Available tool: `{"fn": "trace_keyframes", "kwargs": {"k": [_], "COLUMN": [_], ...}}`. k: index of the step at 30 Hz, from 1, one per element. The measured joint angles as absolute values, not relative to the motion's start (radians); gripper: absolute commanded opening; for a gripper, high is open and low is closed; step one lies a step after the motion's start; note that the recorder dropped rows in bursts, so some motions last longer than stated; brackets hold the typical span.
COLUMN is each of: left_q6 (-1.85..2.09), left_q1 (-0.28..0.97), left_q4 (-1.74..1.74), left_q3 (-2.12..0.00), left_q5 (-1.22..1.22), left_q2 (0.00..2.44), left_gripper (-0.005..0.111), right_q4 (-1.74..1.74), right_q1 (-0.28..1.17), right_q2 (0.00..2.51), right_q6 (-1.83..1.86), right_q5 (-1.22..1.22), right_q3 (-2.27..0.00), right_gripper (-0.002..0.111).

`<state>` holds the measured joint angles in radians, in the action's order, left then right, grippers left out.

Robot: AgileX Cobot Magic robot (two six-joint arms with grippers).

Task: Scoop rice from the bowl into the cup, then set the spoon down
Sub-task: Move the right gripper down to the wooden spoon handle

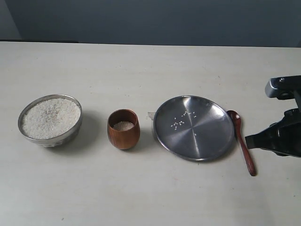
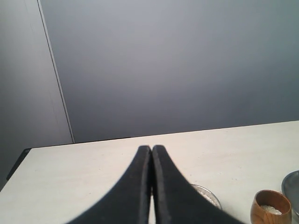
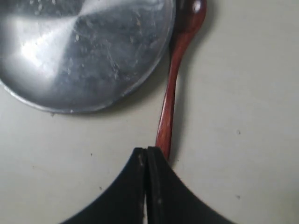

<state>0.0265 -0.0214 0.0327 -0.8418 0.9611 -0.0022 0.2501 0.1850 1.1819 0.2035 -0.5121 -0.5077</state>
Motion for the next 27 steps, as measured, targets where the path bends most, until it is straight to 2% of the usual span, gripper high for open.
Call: {"fn": "trace_keyframes", "kwargs": {"k": [10,12,16,17,27], "left_q6": [0.026,0.026,0.026,0.026,0.026], "left_q1": [-0.021,-0.021,-0.021,-0.021,-0.021], "left_q4": [0.033,0.033,0.033,0.033,0.033], "left_q3": [-0.842,-0.842,-0.842,-0.842,-0.842], "left_q5": [0.961,0.961,0.961,0.961,0.961], "left_q2": [-0.002,-0.002,-0.002,-0.002,-0.002], "left_gripper": [0.000,0.000,0.000,0.000,0.000], "right_q4": [0.263,0.263,0.263,0.263,0.264], "right_q1": [0.187,0.187,0.187,0.187,0.187], "right_q2": [1.184,1.189,1.230,1.244,1.409], "right_q6": [0.178,0.176,0.176,0.176,0.176], "right_q5": [-0.330,-0.320,-0.304,-0.299,-0.210], "right_q3": [-0.409,-0.409,-0.409,-0.409,-0.409], "right_gripper": [-0.001,0.006,0.031,0.034,0.034]}}
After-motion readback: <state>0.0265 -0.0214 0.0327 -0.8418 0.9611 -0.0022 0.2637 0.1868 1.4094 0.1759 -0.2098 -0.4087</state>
